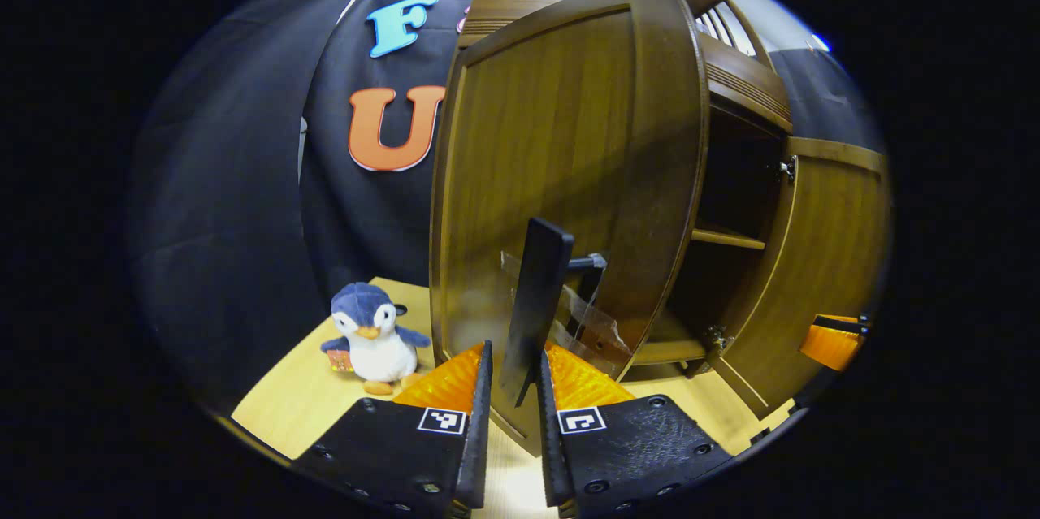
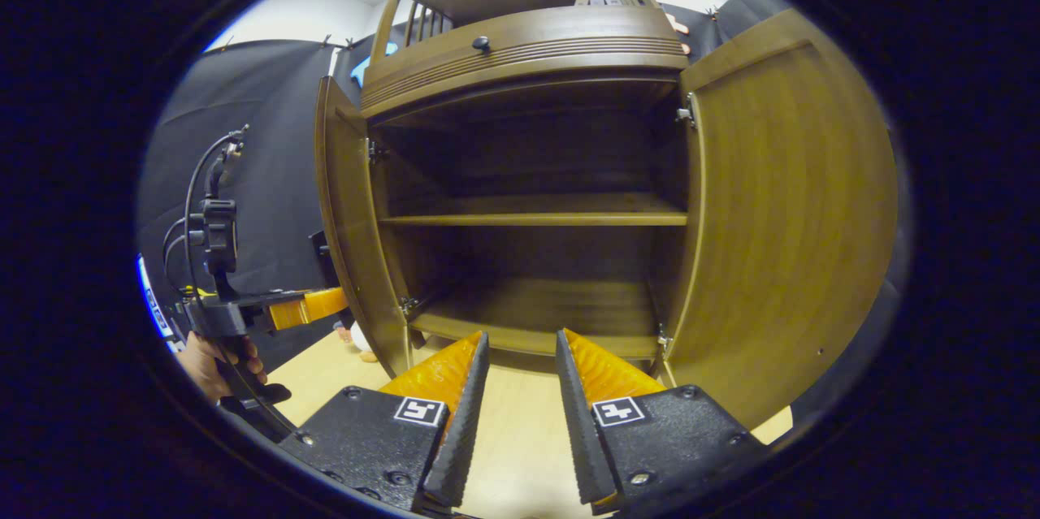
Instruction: Open the right door of the double-door shoe cabinet with the right hand, and open the left door with the left hand.
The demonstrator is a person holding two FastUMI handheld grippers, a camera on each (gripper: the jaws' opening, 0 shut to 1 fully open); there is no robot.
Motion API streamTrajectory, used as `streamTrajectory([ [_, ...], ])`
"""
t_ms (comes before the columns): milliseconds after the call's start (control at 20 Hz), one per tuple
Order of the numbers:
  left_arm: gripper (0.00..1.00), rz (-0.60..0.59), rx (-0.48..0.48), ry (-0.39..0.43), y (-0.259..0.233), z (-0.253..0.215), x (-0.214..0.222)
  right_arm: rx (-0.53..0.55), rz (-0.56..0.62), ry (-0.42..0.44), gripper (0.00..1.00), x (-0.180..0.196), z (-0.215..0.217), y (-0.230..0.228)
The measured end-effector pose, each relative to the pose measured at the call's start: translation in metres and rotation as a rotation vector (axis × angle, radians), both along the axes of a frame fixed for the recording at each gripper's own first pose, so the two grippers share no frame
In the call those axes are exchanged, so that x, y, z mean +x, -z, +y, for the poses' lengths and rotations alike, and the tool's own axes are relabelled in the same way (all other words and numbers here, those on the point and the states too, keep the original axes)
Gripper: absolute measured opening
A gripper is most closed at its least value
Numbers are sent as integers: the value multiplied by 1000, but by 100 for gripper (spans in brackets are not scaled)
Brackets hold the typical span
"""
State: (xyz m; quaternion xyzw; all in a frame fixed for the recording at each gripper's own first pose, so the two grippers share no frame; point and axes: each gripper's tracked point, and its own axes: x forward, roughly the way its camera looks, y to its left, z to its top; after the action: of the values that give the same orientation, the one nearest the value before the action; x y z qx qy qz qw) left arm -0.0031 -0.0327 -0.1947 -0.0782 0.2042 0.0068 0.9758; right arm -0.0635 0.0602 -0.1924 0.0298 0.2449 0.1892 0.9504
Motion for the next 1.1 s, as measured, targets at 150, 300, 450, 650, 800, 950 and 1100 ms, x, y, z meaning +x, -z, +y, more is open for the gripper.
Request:
streamTrajectory([
  [150, 27, -8, 0, -61, -1, 27, -10, -6, -6, -18, 55, -1, 11, 1],
  [300, 27, 1, 58, -128, -2, 54, -21, -5, -4, -34, 53, -1, 22, 1],
  [450, 15, -2, 94, -149, -3, 77, -29, -8, -1, -51, 53, -3, 32, 2],
  [650, 4, -8, 44, -132, -1, 95, -35, -15, -5, -72, 55, -7, 46, 2],
  [800, 4, -9, 64, -105, -3, 104, -37, -27, -7, -77, 53, -8, 51, 3],
  [950, 3, -10, 86, -114, 0, 123, -45, -36, -8, -68, 53, -10, 54, 3],
  [1100, 2, 9, 76, -153, 5, 146, -53, -45, -5, -53, 53, -11, 56, 5],
])
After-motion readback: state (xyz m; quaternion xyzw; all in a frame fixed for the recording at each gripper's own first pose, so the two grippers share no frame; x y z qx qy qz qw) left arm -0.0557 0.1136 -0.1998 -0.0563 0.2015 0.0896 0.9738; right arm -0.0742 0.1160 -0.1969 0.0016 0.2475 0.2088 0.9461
